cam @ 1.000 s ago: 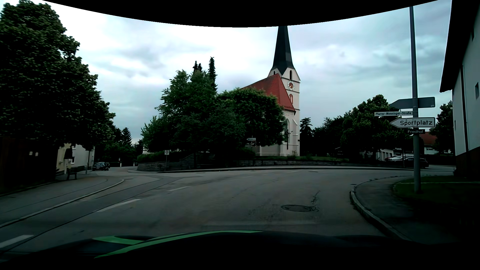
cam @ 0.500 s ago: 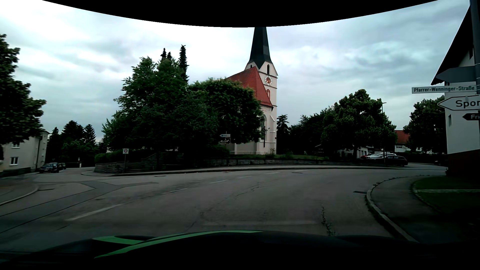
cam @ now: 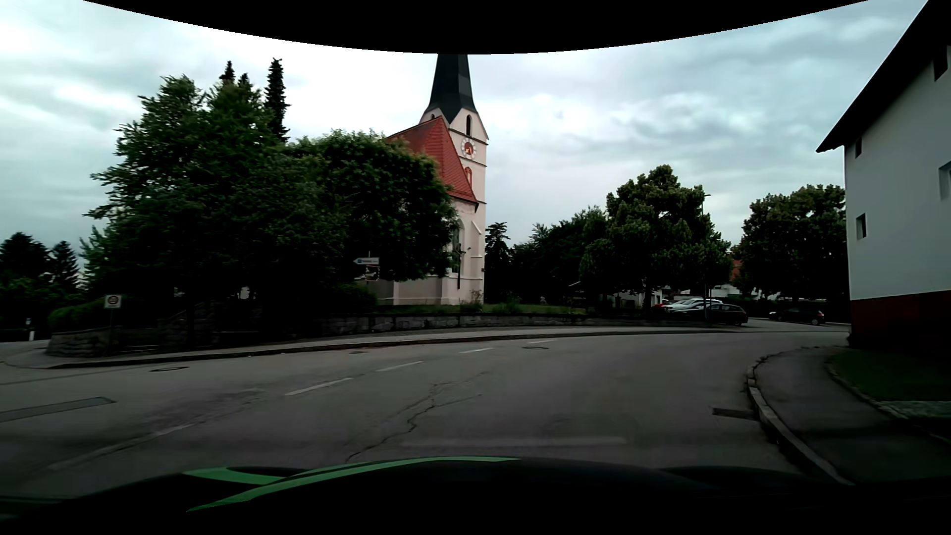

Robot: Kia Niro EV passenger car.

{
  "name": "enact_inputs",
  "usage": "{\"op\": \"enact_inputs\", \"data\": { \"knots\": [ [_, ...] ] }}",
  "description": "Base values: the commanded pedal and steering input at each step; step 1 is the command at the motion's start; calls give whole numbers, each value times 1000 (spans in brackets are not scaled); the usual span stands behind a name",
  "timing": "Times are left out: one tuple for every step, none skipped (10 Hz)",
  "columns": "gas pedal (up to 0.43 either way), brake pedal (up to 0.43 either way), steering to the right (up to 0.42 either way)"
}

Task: Follow the waypoints while adhering to traffic rules and regulations

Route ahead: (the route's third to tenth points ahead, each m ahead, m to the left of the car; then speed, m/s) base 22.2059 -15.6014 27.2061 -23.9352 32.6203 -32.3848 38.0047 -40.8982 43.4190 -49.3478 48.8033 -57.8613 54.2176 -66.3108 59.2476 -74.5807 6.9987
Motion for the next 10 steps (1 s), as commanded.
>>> {"op": "enact_inputs", "data": {
  "knots": [
    [79,0,209],
    [79,0,209],
    [79,0,209],
    [79,0,210],
    [79,0,210],
    [87,0,210],
    [87,0,211],
    [87,0,211],
    [87,0,210],
    [87,0,209]
  ]
}}
